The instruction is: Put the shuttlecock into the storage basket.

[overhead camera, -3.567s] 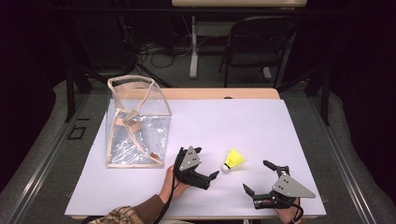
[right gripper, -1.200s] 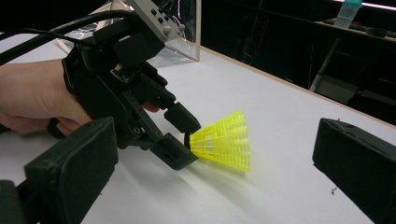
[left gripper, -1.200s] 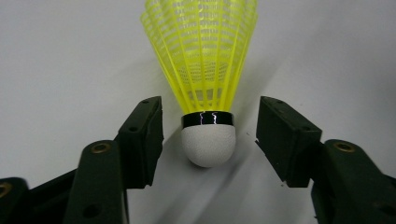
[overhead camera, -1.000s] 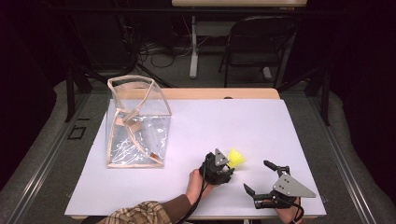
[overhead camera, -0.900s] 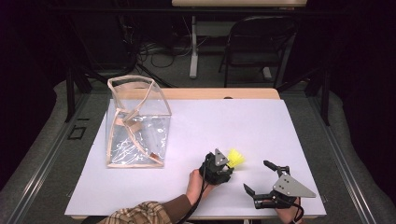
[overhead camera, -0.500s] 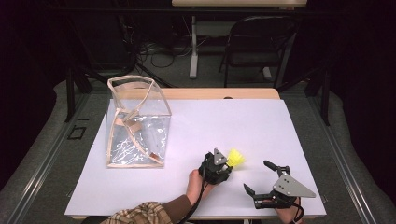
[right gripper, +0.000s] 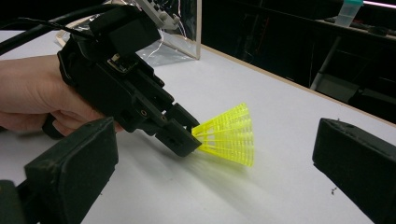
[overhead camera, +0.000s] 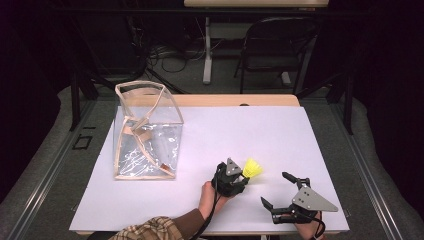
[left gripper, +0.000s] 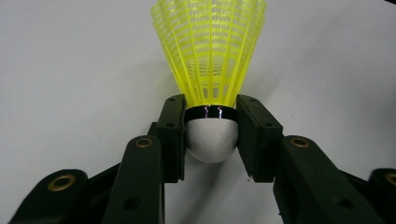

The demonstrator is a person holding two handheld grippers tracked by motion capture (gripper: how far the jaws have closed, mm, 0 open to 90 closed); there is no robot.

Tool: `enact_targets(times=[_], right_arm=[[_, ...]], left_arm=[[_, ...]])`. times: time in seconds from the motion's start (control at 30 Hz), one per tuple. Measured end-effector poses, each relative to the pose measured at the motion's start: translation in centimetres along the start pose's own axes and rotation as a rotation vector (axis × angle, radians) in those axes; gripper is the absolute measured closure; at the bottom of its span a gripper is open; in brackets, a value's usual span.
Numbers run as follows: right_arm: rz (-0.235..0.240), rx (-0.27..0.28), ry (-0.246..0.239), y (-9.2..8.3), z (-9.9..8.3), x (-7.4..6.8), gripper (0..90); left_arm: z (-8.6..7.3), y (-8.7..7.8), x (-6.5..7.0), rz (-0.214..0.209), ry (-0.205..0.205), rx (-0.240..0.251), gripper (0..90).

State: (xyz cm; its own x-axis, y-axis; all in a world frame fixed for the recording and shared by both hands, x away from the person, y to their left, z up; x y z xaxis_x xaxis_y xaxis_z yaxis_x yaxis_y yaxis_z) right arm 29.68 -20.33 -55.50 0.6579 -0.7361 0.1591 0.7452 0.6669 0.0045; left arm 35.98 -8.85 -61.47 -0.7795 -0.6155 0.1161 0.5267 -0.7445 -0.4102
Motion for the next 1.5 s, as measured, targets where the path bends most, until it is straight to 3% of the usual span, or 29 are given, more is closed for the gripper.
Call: enact_targets(times=[1.5], right_arm=[[-0.011,-0.012,0.001,0.1,-0.2,0.1,0.0]], left_arm=[[4.8,-2.0,0.3,-0.051,0.046,0.093,65.0]])
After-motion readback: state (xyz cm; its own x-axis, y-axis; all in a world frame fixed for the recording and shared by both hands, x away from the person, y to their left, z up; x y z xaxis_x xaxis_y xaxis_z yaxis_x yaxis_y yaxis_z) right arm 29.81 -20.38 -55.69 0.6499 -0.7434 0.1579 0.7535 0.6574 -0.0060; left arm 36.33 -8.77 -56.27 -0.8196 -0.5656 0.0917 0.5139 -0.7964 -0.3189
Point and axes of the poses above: each handheld gripper's, and its own axes: y roughly forward along the jaws, z roughly out of its top, x roughly to its right, the point moved 9 cm from there along y, roughly forward along the jaws, and after that the axes turned 14 degrees about x, right-handed, at the moved point
